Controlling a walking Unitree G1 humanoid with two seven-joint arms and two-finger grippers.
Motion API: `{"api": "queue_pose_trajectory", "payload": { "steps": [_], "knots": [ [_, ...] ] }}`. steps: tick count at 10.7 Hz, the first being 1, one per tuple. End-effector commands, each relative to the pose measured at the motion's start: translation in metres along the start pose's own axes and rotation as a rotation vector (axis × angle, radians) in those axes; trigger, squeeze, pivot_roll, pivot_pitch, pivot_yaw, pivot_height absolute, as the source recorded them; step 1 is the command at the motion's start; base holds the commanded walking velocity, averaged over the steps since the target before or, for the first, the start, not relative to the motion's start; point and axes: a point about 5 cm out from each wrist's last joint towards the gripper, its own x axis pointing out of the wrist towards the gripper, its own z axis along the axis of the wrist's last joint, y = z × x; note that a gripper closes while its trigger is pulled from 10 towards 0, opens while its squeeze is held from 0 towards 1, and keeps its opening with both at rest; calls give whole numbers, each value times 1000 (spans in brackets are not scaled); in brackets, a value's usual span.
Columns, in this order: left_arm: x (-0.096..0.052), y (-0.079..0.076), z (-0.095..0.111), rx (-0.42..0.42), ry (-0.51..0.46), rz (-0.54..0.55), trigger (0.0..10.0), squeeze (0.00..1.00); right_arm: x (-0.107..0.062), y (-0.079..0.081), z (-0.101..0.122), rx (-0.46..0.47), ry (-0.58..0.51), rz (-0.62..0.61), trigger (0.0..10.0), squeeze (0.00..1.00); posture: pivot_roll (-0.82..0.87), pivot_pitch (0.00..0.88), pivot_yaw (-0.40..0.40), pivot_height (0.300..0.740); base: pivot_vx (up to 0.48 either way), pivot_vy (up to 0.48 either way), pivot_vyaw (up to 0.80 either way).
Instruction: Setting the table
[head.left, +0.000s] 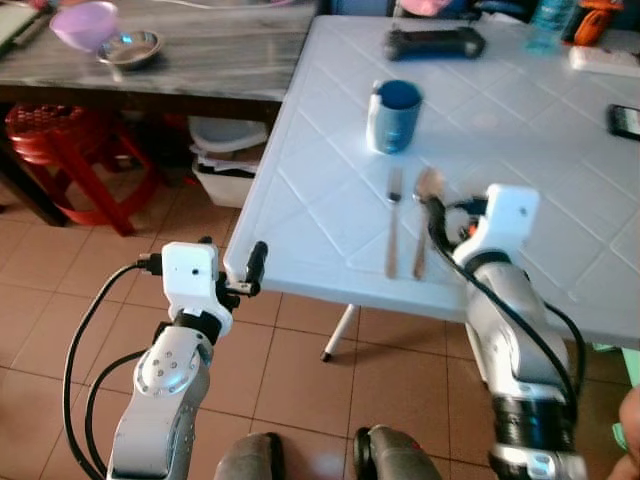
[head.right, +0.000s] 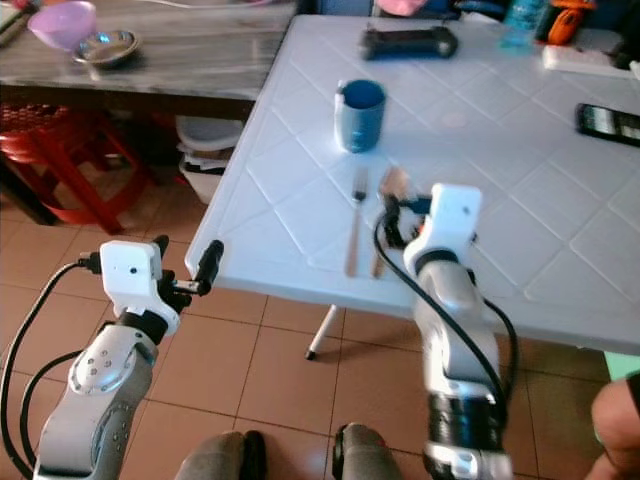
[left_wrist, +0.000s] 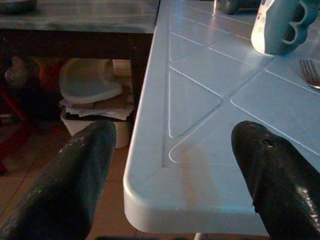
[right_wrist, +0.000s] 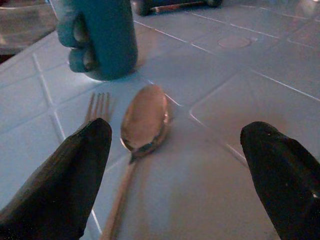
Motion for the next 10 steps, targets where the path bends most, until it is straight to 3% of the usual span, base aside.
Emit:
{"api": "queue_pose_trajectory", "payload": {
  "steps": [1,5,7,10],
  "knots": [
    [-2,4,0,14,10,12,10000,0,3,9,2,6,-1,27,10000,0,-27,161,52,740,0,0,0],
    [-2,4,0,15,14,6,10000,0,15,49,13,41,6,119,10000,0,-15,166,54,740,0,0,0],
    [-2,3,0,15,13,3,10000,0,7,56,1,39,60,122,10000,0,-13,164,51,740,0,0,0],
    [-2,1,-1,11,16,-5,10000,0,-1,49,-14,7,124,98,10000,0,-24,164,45,740,0,0,0]
  ]
}}
